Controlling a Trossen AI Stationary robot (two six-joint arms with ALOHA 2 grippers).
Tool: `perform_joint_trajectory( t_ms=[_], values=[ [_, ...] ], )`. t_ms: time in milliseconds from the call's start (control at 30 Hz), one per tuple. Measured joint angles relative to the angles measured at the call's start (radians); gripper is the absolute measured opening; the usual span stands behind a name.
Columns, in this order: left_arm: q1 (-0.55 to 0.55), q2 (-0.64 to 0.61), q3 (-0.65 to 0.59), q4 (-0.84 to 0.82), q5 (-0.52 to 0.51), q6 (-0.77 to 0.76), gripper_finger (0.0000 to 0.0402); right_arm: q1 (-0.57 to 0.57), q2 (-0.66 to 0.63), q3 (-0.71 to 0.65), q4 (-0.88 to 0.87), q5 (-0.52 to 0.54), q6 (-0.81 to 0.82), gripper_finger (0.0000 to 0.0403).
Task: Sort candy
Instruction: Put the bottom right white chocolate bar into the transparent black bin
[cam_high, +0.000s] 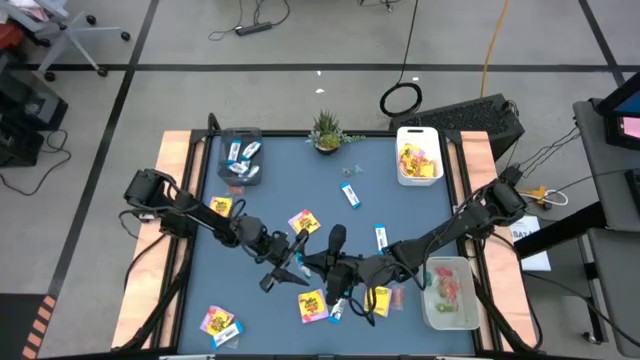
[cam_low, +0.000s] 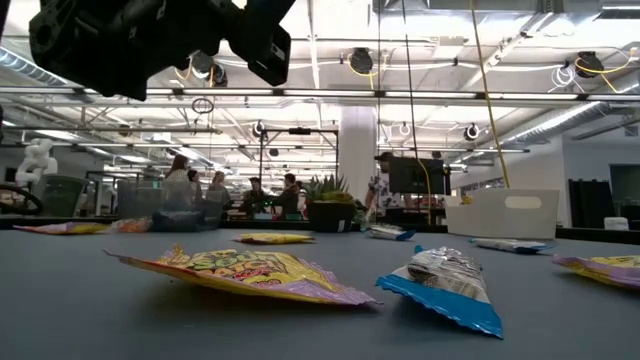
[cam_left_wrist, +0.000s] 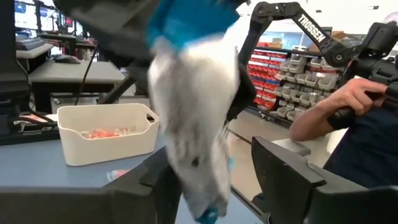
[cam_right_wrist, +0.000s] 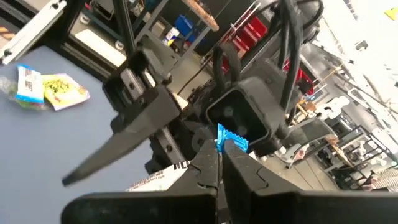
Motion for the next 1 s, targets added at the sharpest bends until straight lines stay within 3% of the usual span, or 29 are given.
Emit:
perform_joint_trajectory(
  t_ms=[300, 667, 833, 1000],
  values=[
    [0.000, 0.000, 0.000, 0.000, -0.012, -0.001, 0.0165, 0.000, 0.000, 0.000, 0.009, 0.000, -0.008, 0.0000],
    [0.001, 0.000, 0.000, 0.022, -0.031, -0.006, 0.0033, 0.000, 0.000, 0.000, 0.006, -0.001, -0.008, 0.0024],
    [0.003, 0.000, 0.000, 0.010, -0.072, -0.006, 0.0033, 0.002, 0.000, 0.000, 0.005, 0.024, -0.008, 0.0050],
    [0.024, 0.000, 0.000, -0.076, -0.157, -0.034, 0.0033, 0.004, 0.000, 0.003, 0.002, 0.062, 0.061, 0.0110]
  ],
)
